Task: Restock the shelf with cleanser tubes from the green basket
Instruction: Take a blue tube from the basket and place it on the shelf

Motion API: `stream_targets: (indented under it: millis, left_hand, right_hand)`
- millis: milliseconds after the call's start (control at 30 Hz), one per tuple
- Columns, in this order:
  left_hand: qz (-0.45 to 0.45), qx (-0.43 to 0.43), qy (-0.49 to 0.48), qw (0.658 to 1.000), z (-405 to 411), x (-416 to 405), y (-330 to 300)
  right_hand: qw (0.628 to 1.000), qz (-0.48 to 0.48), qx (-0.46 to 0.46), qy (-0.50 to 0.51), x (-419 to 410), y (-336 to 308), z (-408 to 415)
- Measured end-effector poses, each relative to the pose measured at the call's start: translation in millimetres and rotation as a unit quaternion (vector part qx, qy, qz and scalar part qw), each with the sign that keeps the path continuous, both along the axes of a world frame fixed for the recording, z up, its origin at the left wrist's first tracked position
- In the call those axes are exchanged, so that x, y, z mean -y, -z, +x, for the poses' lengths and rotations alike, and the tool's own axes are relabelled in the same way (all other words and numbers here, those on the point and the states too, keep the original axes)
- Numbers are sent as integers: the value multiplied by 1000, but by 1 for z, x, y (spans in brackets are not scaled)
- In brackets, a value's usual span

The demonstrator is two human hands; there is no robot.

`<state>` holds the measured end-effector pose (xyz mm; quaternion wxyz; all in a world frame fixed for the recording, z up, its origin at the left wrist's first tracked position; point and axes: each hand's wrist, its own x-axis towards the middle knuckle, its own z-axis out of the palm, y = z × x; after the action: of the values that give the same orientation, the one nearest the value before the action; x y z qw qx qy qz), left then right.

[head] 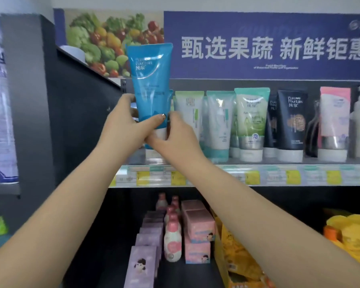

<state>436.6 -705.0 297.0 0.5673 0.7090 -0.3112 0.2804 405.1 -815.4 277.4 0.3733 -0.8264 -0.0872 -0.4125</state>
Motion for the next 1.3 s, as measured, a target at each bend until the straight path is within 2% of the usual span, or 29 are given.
stream_targets:
  millis: [433,700,1300]
  left_hand:
    - [44,-10,-18,999,28,5,14]
    - [77,-12,-30,996,26,3,21]
    - [99,-6,-55,994,31,6,18]
  right_hand:
    - [995,-75,28,61,4,23,22]
    - [994,-62,45,78,1,26,29]
    - [991,-85,20,106,3,26,28]
